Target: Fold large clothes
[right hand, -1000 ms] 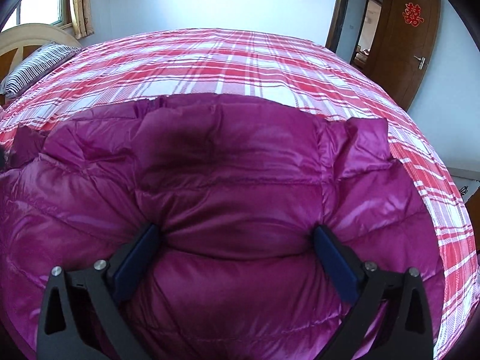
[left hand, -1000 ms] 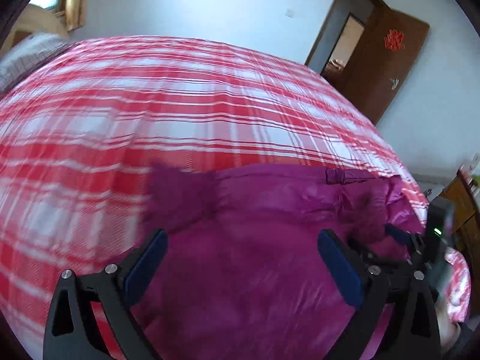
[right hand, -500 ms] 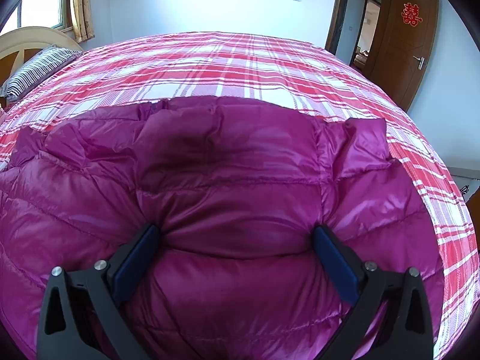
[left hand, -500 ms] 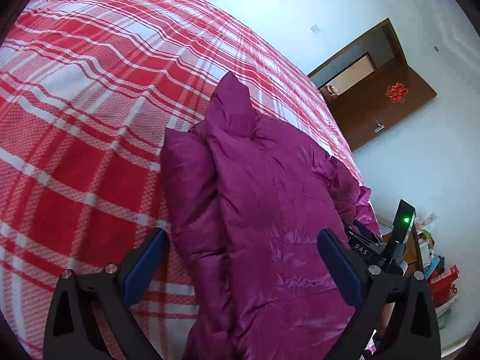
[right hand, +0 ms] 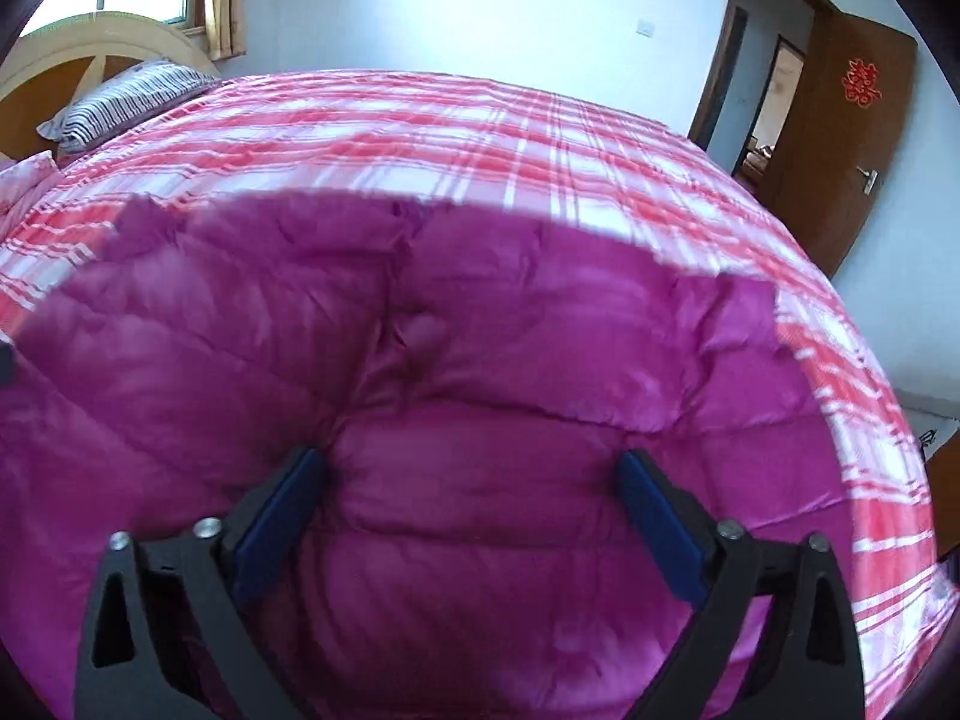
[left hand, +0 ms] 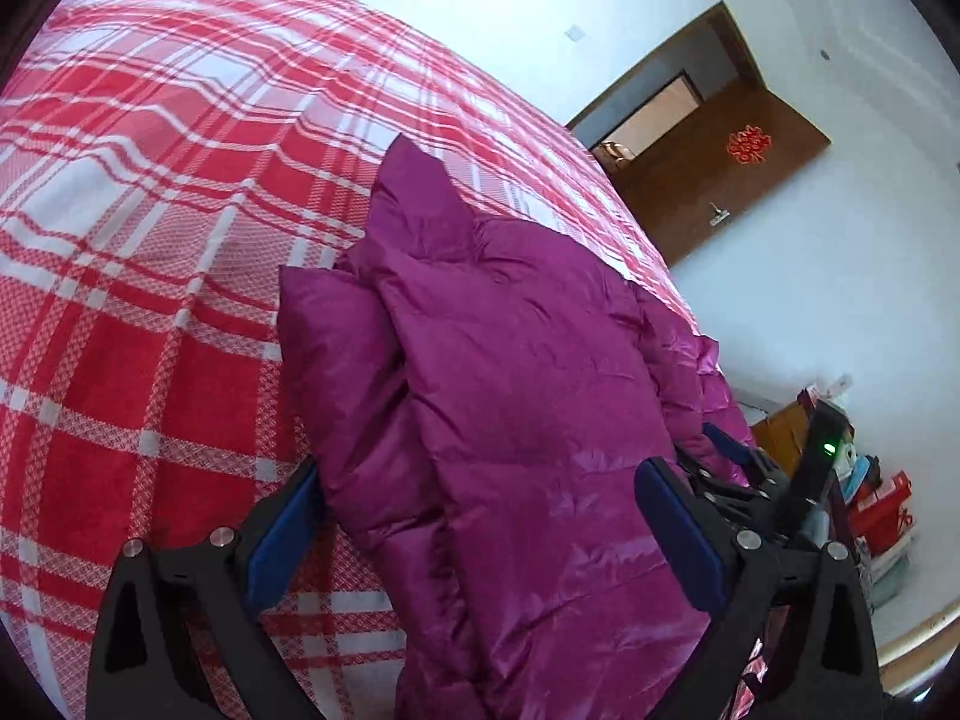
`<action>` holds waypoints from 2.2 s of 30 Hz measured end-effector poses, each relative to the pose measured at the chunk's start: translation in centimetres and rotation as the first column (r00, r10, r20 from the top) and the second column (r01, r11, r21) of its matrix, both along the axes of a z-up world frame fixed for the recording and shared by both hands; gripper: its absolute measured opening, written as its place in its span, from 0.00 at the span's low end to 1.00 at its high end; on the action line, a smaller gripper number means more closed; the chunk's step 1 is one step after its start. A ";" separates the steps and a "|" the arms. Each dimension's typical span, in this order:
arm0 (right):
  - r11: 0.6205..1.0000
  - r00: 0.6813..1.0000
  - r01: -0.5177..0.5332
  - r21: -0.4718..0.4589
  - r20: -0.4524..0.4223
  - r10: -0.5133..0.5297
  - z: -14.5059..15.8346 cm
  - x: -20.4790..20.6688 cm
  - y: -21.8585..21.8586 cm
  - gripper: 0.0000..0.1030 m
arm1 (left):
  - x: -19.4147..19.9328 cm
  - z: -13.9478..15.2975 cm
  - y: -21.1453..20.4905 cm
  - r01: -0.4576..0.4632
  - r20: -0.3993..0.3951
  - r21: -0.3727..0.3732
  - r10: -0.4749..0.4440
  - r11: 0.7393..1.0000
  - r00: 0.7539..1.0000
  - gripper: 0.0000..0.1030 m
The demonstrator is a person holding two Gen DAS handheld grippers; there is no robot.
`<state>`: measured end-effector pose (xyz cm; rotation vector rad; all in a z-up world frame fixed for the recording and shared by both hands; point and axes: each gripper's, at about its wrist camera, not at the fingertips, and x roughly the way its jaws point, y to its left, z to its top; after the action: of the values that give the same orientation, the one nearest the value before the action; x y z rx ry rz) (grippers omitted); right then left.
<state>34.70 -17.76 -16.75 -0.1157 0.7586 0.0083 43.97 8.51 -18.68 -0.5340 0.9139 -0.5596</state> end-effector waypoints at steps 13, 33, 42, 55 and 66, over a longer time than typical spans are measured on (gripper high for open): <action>0.997 1.000 0.001 0.081 -0.018 0.001 -0.6 0.4 -1.1 1.00 | -1.3 0.1 -1.6 0.106 0.045 -0.107 -0.102 0.989 0.994 0.65; 0.978 0.999 -0.035 0.204 0.012 0.033 -0.2 -0.1 -3.0 1.00 | -2.7 10.2 -7.0 0.245 0.258 -0.172 -0.197 0.954 0.946 0.21; 0.907 0.999 -0.044 0.418 0.028 0.036 1.1 -1.1 -6.7 1.00 | -4.0 15.4 -19.8 0.260 0.291 0.260 -0.332 0.930 0.897 0.21; 0.663 0.992 0.049 0.747 0.043 -0.121 7.6 -5.3 -23.8 1.00 | -7.5 9.2 -34.1 0.210 0.351 0.547 -0.449 0.811 0.822 0.22; 0.749 0.980 -0.173 0.640 0.040 0.193 11.9 -3.1 -21.5 0.86 | -11.1 6.9 -38.9 0.122 0.454 0.690 -0.558 0.713 0.695 0.57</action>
<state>31.62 -39.21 -4.81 0.4733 0.7336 0.4614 32.85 -30.36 -11.78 0.4657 0.4719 -0.6982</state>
